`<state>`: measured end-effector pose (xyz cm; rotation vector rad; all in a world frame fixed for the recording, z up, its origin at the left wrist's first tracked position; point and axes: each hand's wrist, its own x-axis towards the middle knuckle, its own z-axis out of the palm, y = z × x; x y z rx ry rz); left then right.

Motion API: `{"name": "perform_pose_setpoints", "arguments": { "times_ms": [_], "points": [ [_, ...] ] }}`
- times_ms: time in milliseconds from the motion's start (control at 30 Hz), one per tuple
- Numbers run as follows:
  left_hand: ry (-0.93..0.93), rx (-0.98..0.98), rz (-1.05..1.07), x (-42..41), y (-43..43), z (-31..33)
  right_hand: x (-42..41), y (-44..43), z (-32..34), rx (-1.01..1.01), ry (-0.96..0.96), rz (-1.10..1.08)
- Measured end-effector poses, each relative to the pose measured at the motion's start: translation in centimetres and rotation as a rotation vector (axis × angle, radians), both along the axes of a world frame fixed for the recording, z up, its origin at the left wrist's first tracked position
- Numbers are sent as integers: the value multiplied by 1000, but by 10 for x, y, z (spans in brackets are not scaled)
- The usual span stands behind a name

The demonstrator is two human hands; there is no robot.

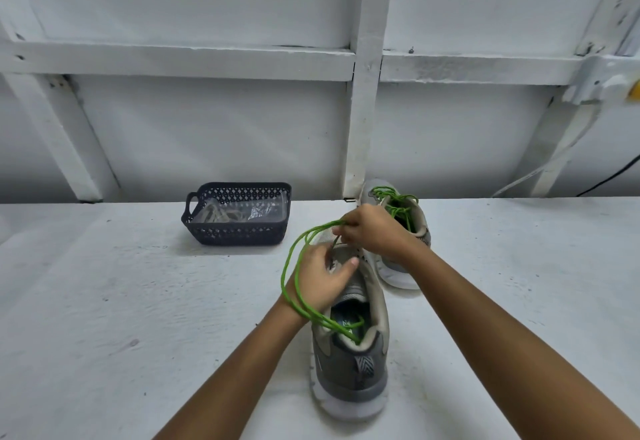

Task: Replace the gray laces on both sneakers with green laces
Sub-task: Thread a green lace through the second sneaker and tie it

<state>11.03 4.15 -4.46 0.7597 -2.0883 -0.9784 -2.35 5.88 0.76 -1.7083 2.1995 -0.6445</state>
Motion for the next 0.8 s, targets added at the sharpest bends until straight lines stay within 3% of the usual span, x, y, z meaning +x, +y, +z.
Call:
{"name": "perform_pose_setpoints", "arguments": {
  "times_ms": [67,200,533,700,800],
  "points": [
    [-74,-68,-22,0,-3,-6,-1,0,-3,-29,-22,2],
    [-179,38,-15,-3,-10,-11,2,-1,6,-133,-162,-1],
    [-177,166,-82,1,-5,-4,15,4,86,-600,-457,88],
    [-232,154,-38,5,-4,2,27,7,93,-550,-456,136],
    [-113,270,40,9,-13,13,28,12,89,-468,-498,177]
  ]
}}
